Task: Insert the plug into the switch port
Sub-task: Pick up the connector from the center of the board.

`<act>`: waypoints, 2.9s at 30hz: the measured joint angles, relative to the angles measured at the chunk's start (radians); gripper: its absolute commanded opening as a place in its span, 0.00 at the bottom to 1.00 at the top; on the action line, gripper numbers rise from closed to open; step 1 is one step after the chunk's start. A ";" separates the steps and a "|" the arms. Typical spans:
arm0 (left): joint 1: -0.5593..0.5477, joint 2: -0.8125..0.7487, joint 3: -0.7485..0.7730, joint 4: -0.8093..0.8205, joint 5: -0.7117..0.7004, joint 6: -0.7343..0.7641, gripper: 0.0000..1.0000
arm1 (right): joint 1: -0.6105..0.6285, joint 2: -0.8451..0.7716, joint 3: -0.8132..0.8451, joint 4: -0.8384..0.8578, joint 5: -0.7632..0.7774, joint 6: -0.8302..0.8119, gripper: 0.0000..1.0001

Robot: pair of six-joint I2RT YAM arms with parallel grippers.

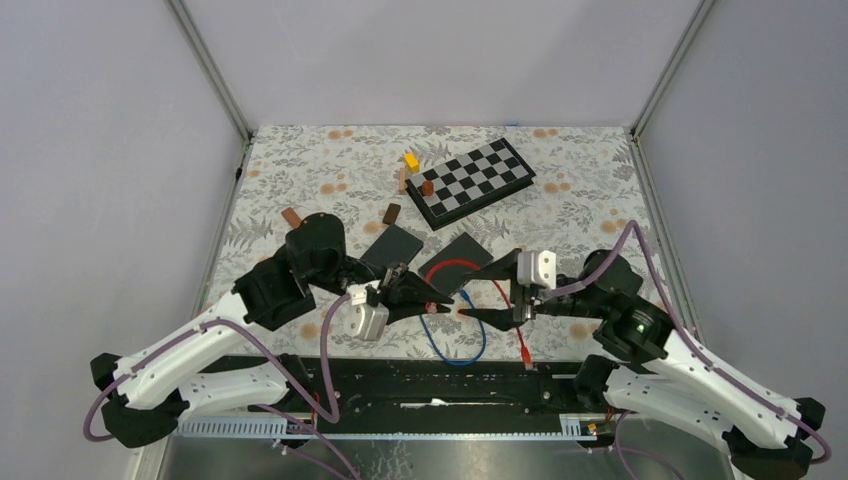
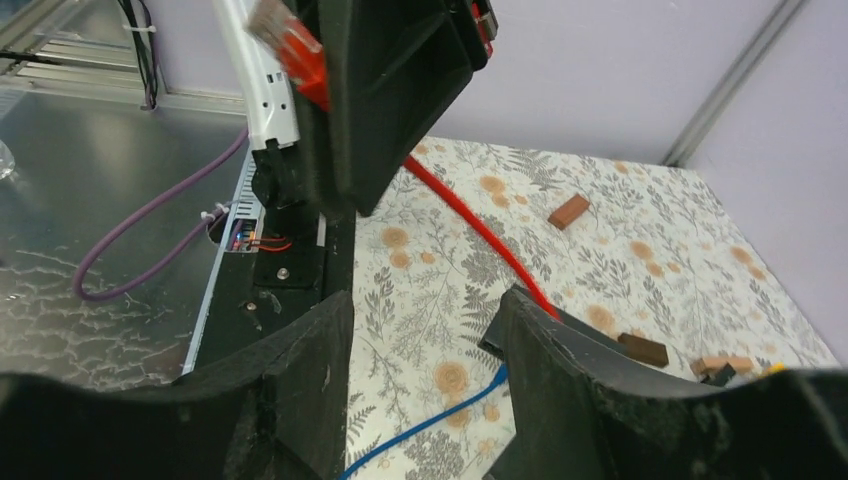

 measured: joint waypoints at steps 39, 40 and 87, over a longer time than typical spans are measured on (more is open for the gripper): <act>0.005 -0.141 -0.233 0.576 -0.246 -0.400 0.91 | 0.002 -0.019 -0.055 0.171 0.340 -0.176 0.00; 0.005 -0.145 -0.261 0.642 -0.303 -0.455 0.87 | 0.002 -0.013 -0.046 0.163 0.386 -0.180 0.00; 0.008 0.164 -0.242 1.075 -0.339 -0.664 0.00 | 0.002 0.042 -0.025 0.153 0.406 -0.159 0.09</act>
